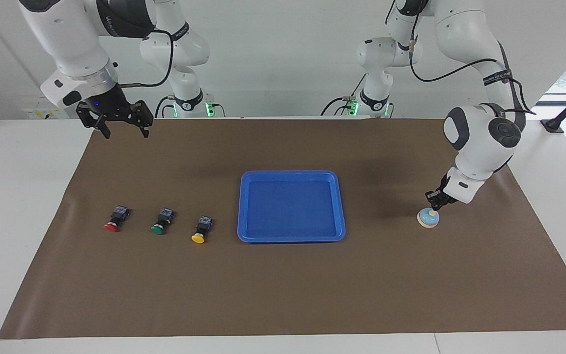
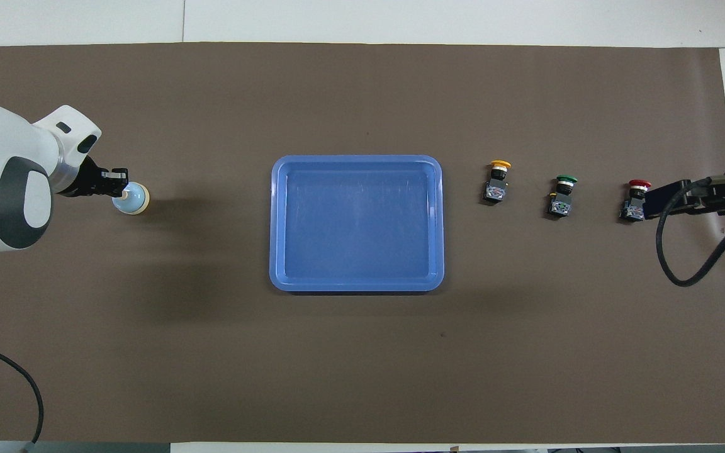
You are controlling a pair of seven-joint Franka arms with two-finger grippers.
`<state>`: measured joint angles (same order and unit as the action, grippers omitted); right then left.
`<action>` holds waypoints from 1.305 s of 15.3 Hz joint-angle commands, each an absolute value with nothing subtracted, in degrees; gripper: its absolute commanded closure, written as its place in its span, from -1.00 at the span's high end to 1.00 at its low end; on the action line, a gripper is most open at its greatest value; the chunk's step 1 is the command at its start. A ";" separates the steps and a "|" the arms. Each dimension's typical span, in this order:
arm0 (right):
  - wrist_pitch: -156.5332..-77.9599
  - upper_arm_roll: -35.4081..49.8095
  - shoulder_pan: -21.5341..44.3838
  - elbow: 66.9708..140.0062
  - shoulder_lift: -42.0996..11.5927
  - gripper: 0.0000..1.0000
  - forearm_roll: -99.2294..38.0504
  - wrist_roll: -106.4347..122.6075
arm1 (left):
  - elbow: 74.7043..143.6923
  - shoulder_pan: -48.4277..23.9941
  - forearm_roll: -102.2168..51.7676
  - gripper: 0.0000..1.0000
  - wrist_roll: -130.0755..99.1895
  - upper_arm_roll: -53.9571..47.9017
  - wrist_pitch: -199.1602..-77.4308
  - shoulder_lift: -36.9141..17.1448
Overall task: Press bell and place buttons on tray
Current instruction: 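Press down on the tap bell with the left gripper, then lift the left gripper off the bell and draw it back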
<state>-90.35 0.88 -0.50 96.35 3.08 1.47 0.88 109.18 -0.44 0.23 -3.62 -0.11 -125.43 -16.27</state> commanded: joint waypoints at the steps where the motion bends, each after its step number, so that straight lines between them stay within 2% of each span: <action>1: -90.53 1.32 -1.58 97.38 4.04 1.00 0.88 2.20 | 111.09 -0.09 -0.44 -1.00 -2.46 -0.18 -128.67 -16.70; 5: -90.53 1.32 -1.58 97.38 4.04 1.00 0.88 2.20 | 115.57 0.70 -0.44 -1.00 -2.37 -0.18 -135.07 -16.52; 7: -90.53 1.32 -1.58 97.38 4.04 1.00 0.88 2.20 | 114.44 0.62 -0.44 -1.00 -2.46 -0.18 -133.08 -16.61; 9: -90.53 1.32 -1.58 97.38 4.04 1.00 0.88 2.20 | 109.89 0.70 -0.44 -1.00 -2.37 -0.17 -125.99 -15.91; 13: -90.53 1.32 -1.58 97.38 4.04 1.00 0.88 2.20 | 100.13 0.53 -0.44 -0.98 -2.29 -0.09 -109.02 -11.26; 15: -90.53 1.32 -1.58 97.38 4.04 1.00 0.88 2.20 | 99.05 0.35 -0.53 0.32 -2.37 -0.18 -105.39 -7.32; 16: -90.53 1.32 -1.58 97.38 4.04 1.00 0.88 2.20 | 99.57 0.18 -0.53 0.89 -2.29 -0.18 -105.12 -4.95; 17: -90.53 1.32 -1.58 97.38 4.04 1.00 0.88 2.20 | 99.75 0.35 -0.53 1.00 -2.29 -0.18 -104.16 -2.57; 20: -89.39 1.32 -1.58 97.38 4.04 1.00 0.88 2.55 | 99.75 0.70 -0.53 1.00 -3.07 0.17 -99.24 1.22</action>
<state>-90.07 0.88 -0.50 96.35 3.08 1.47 0.88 98.38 0.29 0.12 -3.24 -0.15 -101.74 -1.69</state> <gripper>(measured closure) 0.000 0.471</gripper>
